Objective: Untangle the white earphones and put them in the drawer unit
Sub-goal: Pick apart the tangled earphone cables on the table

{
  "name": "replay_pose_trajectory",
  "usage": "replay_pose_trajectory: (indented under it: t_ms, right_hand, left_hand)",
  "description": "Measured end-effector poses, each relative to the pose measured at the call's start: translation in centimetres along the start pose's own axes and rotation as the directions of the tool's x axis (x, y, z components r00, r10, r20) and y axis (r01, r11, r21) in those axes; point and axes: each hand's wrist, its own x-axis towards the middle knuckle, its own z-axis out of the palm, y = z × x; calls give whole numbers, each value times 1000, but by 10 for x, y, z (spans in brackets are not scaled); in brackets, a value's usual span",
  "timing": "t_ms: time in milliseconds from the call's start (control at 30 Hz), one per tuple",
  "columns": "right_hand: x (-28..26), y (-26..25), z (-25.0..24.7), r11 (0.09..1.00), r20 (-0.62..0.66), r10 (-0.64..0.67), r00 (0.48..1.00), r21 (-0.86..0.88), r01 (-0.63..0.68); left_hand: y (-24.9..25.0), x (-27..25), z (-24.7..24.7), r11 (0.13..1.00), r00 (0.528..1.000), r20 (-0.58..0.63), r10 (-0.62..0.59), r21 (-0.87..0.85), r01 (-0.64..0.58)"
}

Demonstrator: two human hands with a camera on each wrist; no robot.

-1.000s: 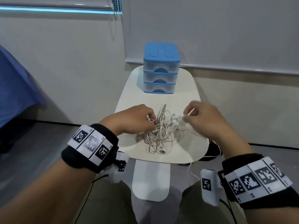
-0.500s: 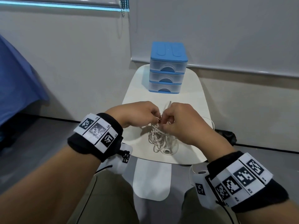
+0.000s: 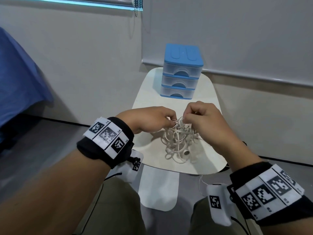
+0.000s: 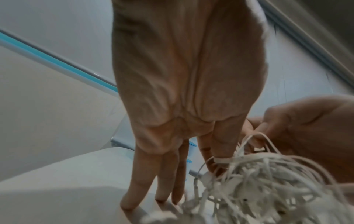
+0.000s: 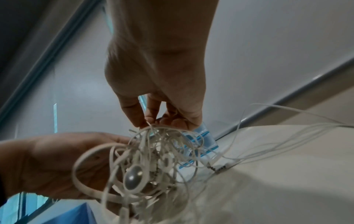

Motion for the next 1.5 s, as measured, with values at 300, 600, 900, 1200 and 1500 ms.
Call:
replay_pose_trajectory:
  t_ms: [300,600,900,1200,1500]
  right_hand:
    - [6,27,-4,959,150,210,966,161,-233]
    - [9,43,-14,890,402,237,885,276,-364]
    - [9,49,-15,868,378,242,893,327,-374]
    - [9,50,-15,844,391,254,885,357,-400]
    - [10,55,-17,824,393,263,881,384,-417]
  left_hand:
    - [5,-5,-5,989,999,15,-44,-143,45]
    - [-6,-7,9,985,995,96,25,-171,-8]
    - [0,3,19,970,996,-82,29,-238,-48]
    - [4,7,18,984,999,-43,-20,-177,12]
    - [7,6,13,993,999,42,-8,-115,13]
